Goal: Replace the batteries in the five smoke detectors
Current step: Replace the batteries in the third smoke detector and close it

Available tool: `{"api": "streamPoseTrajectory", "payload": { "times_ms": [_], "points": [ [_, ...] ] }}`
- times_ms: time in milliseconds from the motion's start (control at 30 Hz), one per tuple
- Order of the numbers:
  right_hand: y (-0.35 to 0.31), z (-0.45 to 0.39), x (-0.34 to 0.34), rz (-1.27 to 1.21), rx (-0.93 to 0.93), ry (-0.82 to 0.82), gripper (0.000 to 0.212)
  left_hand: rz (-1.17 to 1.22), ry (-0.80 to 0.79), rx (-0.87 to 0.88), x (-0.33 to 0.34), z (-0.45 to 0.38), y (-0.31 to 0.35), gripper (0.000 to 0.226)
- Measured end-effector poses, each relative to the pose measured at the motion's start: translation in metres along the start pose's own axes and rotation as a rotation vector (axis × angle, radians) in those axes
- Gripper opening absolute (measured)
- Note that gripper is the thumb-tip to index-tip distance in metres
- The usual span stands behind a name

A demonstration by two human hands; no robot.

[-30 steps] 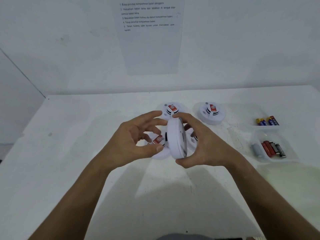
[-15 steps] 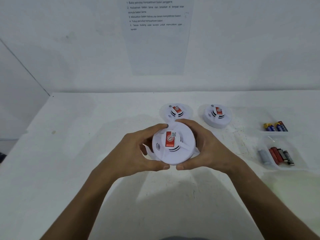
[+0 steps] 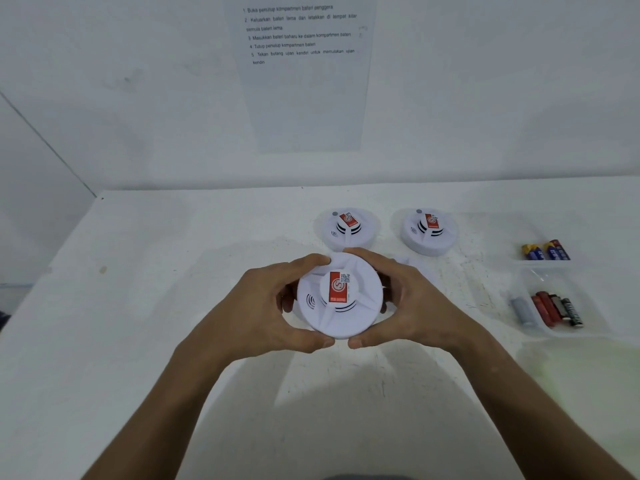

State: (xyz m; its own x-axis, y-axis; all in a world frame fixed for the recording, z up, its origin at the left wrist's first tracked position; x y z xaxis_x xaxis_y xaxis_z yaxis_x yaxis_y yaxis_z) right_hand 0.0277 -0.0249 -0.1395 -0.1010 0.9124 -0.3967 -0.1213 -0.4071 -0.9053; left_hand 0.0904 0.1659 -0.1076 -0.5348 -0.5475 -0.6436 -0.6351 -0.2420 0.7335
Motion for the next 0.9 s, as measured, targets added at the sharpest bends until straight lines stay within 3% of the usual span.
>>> {"api": "streamPoseTrajectory", "payload": {
  "times_ms": [900],
  "points": [
    [-0.001, 0.007, 0.005, -0.04, -0.038, -0.065, 0.094, -0.007, 0.009, -0.016, 0.005, 0.01, -0.002, 0.083]
  ]
}}
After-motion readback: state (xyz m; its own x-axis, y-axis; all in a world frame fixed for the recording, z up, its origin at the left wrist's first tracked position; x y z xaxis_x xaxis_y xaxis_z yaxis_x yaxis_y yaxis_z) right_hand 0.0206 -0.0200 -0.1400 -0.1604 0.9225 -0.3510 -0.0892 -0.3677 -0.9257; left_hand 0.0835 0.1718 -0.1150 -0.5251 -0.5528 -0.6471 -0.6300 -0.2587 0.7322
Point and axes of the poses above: each hand's wrist, its own z-axis away from the middle knuckle, its own x-axis out of the palm, y = z × x, the point moved 4 cm from there along -z, towards the middle knuckle, and after that the axes turned 11 degrees about x, right-handed, at the moved point
